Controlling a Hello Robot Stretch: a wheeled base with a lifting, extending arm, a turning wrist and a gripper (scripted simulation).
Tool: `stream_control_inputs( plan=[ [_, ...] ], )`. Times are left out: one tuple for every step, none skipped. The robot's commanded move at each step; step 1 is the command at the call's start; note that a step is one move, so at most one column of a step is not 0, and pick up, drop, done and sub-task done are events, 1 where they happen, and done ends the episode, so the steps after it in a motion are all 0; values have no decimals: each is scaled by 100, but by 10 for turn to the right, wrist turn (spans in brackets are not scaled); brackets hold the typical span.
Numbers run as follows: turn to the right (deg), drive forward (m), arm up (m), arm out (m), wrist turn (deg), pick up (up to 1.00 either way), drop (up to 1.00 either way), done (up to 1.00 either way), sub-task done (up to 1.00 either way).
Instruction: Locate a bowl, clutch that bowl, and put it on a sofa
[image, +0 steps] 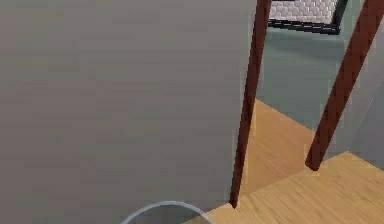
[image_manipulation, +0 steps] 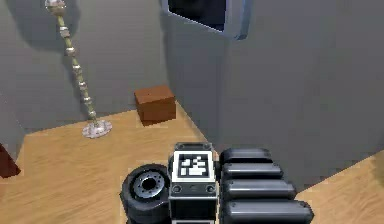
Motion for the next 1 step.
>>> stream_control_inputs(
  plan=[
    [60, 0, 0, 0, 0, 0, 0, 0, 0]
  ],
)
